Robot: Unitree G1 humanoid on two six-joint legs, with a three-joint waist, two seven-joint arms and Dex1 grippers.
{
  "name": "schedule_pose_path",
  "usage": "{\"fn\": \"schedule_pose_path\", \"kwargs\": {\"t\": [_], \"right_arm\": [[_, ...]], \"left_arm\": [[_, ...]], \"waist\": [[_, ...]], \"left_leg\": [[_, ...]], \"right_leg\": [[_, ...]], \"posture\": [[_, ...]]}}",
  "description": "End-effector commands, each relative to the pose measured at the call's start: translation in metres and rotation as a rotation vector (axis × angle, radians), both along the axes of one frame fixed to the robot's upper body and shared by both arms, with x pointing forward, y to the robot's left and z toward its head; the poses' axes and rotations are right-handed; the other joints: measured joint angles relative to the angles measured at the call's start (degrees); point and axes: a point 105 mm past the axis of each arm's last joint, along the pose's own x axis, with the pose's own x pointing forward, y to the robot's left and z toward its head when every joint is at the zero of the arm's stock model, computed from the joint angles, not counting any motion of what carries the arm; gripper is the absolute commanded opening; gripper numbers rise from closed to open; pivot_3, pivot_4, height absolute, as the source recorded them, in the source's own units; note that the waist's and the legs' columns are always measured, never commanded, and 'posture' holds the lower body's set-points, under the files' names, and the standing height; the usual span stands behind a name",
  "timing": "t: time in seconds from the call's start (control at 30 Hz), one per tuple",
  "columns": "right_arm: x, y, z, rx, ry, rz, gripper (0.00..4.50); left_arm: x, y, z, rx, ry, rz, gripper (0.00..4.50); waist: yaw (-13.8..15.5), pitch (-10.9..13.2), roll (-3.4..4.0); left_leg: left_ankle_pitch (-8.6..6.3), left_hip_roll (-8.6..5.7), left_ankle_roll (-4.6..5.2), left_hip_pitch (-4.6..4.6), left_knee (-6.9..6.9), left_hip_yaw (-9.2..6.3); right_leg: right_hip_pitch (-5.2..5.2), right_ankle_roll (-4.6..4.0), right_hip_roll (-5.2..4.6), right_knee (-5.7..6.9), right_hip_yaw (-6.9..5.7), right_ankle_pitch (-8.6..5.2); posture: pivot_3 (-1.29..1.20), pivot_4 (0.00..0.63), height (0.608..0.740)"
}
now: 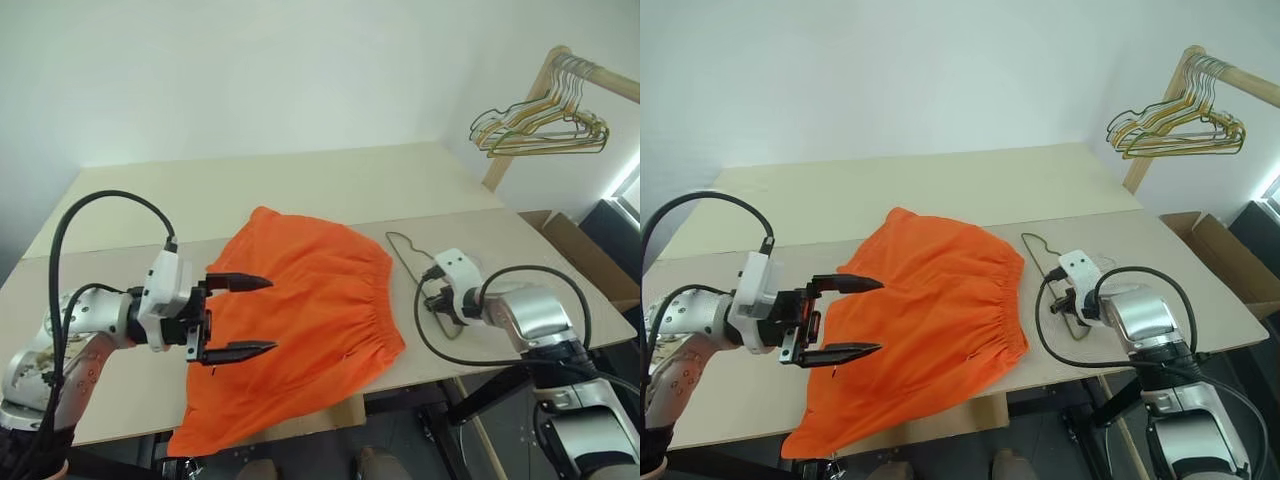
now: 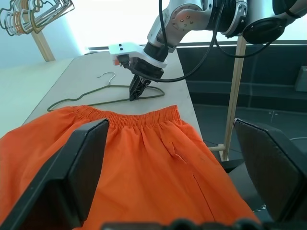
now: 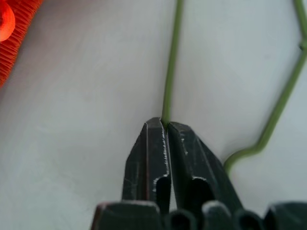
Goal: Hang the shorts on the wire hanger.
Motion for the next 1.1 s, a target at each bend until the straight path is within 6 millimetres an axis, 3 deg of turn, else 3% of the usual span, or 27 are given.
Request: {"fn": "schedule_pose_path", "kwargs": {"t": [0.03, 0.17, 0.27, 0.37, 0.5, 0.57, 0.63, 0.8, 0.9, 1.1], "right_arm": [[-0.001, -0.002, -0.007, -0.011, 0.030, -0.010, 0.03], [0.005, -0.006, -0.003, -0.022, -0.008, -0.041, 0.03], [0.016, -0.013, 0.014, -0.009, -0.097, -0.123, 0.03], [0.020, -0.014, 0.043, 0.008, -0.174, -0.143, 0.03], [0.026, -0.011, 0.091, 0.008, -0.356, -0.140, 0.03], [0.026, 0.006, 0.117, 0.012, -0.489, -0.051, 0.03], [0.018, 0.034, 0.138, 0.060, -0.603, 0.120, 0.03], [0.002, 0.077, 0.162, 0.044, -0.903, 0.367, 0.03], [-0.009, 0.106, 0.163, 0.011, -1.043, 0.496, 0.03], [-0.020, 0.135, 0.158, -0.030, -1.170, 0.617, 0.03]], "left_arm": [[-0.002, -0.002, 0.004, 0.031, -0.062, 0.006, 4.50], [0.004, -0.001, 0.006, 0.029, -0.094, 0.044, 4.50], [0.018, 0.000, 0.010, -0.001, -0.117, 0.119, 4.50], [0.039, 0.000, 0.009, -0.017, -0.077, 0.246, 4.50], [0.054, -0.010, 0.023, -0.239, 0.063, 0.311, 4.50], [0.061, -0.018, 0.029, -0.375, 0.161, 0.320, 4.50], [0.070, -0.025, 0.033, -0.513, 0.274, 0.318, 4.50], [0.078, -0.042, 0.045, -0.764, 0.419, 0.251, 4.50], [0.089, -0.051, 0.052, -0.843, 0.446, 0.252, 4.50], [0.101, -0.058, 0.066, -0.903, 0.424, 0.301, 4.50]], "waist": [[0.10, 0.00, 0.00], [0.55, -0.09, -0.14], [0.78, -0.12, -0.18], [0.96, -0.10, -0.15], [1.04, -0.08, -0.09], [0.88, -0.08, -0.09], [0.96, -0.08, -0.10], [0.89, -0.13, -0.16], [0.94, -0.13, -0.17], [0.86, -0.13, -0.17]], "left_leg": [[0.00, 0.00, 0.00, 0.17, -0.03, 0.00], [0.00, 0.00, 0.00, 0.34, -0.03, 0.01], [0.00, 0.02, 0.00, 0.53, -0.03, 0.01], [0.00, 0.00, 0.00, 0.50, -0.03, 0.00], [0.00, -0.03, 0.00, 0.14, -0.02, -0.11], [0.00, -0.02, 0.00, -0.01, -0.02, -0.29], [0.00, -0.02, 0.00, -0.06, -0.03, -0.40], [0.00, -0.05, 0.00, -0.10, -0.01, -0.50], [0.01, -0.13, -0.01, -0.08, 0.02, -0.42], [0.02, -0.18, -0.04, -0.09, 0.05, -0.38]], "right_leg": [[0.15, 0.00, 0.00, -0.04, 0.00, 0.00], [0.31, -0.01, 0.01, -0.04, 0.00, 0.00], [0.55, 0.00, 0.02, -0.10, 0.00, 0.00], [0.54, 0.02, 0.01, -0.12, 0.00, 0.02], [0.14, 0.06, -0.01, -0.04, 0.06, 0.04], [0.02, 0.08, -0.01, -0.07, 0.05, 0.06], [-0.01, 0.09, -0.01, -0.09, 0.03, 0.07], [0.01, 0.13, -0.03, -0.13, -0.01, 0.09], [0.04, 0.15, -0.07, -0.13, 0.01, 0.13], [0.06, 0.12, -0.06, -0.16, 0.00, 0.15]], "posture": [[0.01, 0.000, 0.740], [0.01, 0.000, 0.740], [0.01, 0.000, 0.740], [0.01, 0.000, 0.740], [-0.01, 0.000, 0.740], [-0.01, 0.000, 0.740], [-0.02, 0.000, 0.740], [-0.01, 0.000, 0.740], [-0.01, 0.000, 0.740], [-0.01, 0.000, 0.740]]}}
